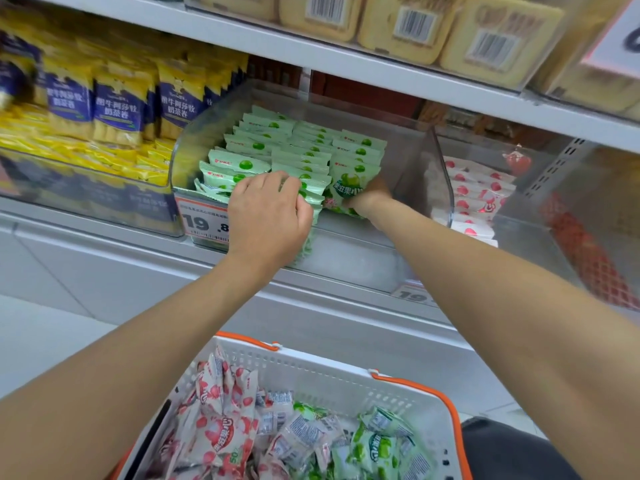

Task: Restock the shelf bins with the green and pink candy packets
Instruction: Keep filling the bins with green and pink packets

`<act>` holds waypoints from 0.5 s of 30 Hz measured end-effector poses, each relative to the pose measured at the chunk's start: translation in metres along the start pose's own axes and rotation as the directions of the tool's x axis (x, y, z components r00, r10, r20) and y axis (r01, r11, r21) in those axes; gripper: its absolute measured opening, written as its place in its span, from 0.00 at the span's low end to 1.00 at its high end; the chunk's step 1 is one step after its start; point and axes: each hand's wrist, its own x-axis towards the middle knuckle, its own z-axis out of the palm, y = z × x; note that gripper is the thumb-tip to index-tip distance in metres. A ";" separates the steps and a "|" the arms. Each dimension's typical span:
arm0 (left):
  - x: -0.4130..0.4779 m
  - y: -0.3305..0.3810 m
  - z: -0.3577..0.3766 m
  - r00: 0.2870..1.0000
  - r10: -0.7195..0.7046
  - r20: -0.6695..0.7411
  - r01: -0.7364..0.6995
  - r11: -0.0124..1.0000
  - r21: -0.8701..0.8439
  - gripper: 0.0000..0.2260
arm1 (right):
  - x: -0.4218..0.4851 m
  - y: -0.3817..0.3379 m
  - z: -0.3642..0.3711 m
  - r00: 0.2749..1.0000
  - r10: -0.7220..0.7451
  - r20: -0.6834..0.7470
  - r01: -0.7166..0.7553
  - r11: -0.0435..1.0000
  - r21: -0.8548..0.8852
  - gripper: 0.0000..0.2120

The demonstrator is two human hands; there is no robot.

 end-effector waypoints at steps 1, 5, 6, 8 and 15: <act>0.000 0.000 -0.001 1.000 0.000 0.005 0.000 1.000 0.005 0.19 | -0.002 -0.001 -0.002 1.000 0.005 0.018 -0.004 1.000 -0.027 0.32; -0.001 0.001 -0.005 1.000 0.003 0.018 -0.003 1.000 -0.027 0.19 | -0.012 -0.001 -0.007 0.999 0.027 0.031 -0.022 0.986 -0.168 0.39; -0.001 0.002 -0.007 1.000 0.007 0.015 -0.006 0.999 -0.053 0.18 | -0.019 -0.002 -0.013 1.000 -0.010 0.005 0.011 0.952 -0.305 0.41; -0.004 0.004 -0.013 1.000 0.008 -0.013 -0.009 0.992 -0.129 0.13 | -0.039 -0.002 -0.025 0.983 -0.175 -0.055 0.127 0.869 -0.479 0.43; -0.056 0.060 -0.044 0.995 -0.064 0.072 0.090 0.893 -0.442 0.04 | -0.160 0.011 -0.045 0.692 -0.700 -0.175 0.618 0.700 -0.359 0.16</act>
